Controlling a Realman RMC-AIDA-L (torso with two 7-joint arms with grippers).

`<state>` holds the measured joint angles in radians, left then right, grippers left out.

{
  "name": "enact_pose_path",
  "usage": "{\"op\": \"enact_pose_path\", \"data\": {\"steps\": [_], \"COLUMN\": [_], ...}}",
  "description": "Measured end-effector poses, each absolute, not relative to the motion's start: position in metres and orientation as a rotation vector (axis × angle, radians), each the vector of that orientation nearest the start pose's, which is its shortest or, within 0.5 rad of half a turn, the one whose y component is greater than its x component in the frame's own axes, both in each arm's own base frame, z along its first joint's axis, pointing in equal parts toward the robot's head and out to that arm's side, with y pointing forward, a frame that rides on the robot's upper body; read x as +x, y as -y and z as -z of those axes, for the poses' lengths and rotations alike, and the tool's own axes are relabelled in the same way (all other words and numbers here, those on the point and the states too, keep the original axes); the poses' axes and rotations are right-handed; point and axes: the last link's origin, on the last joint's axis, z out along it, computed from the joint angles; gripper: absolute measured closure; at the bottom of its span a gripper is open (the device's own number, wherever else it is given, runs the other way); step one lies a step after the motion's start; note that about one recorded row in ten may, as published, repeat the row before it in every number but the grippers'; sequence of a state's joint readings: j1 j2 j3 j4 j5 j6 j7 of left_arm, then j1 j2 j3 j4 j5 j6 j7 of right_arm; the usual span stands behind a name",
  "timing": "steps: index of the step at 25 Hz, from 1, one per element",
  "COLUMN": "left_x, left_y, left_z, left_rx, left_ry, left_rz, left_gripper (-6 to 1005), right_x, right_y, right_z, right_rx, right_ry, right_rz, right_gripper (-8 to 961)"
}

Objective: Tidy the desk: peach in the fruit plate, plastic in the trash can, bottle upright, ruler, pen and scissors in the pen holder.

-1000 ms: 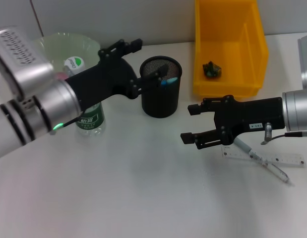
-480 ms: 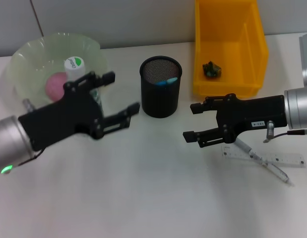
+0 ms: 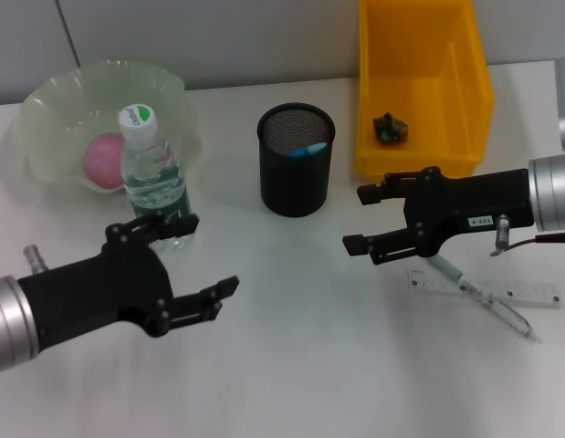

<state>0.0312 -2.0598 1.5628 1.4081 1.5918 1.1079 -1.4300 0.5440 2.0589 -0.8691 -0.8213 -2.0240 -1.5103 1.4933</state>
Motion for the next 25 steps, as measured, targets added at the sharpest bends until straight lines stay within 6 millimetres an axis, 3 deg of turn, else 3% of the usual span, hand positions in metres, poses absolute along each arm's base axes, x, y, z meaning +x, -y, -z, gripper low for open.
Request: {"op": "enact_pose_path", "data": {"steps": [6, 14, 25], "left_x": [-0.227, -0.248, -0.252], "left_y": [-0.255, -0.259, -0.26], "left_z": [0.002, -0.012, -0.019], "left_rx": [-2.66, -2.662, -2.65], "left_ry": [0.236, 0.368, 0.367], "left_rz": [0.422, 0.344, 0.331], "left_gripper": [172, 174, 175], "right_x": [0.241, 0.237, 0.231], "right_y": [-0.352, -0.354, -0.354], "right_z": [-0.014, -0.015, -0.025], "right_rx": [-2.807, -2.805, -2.804], "right_ry": [-0.514, -0.549, -0.554], "right_rz": [-0.453, -0.404, -0.385], "right_gripper": [118, 120, 124]}}
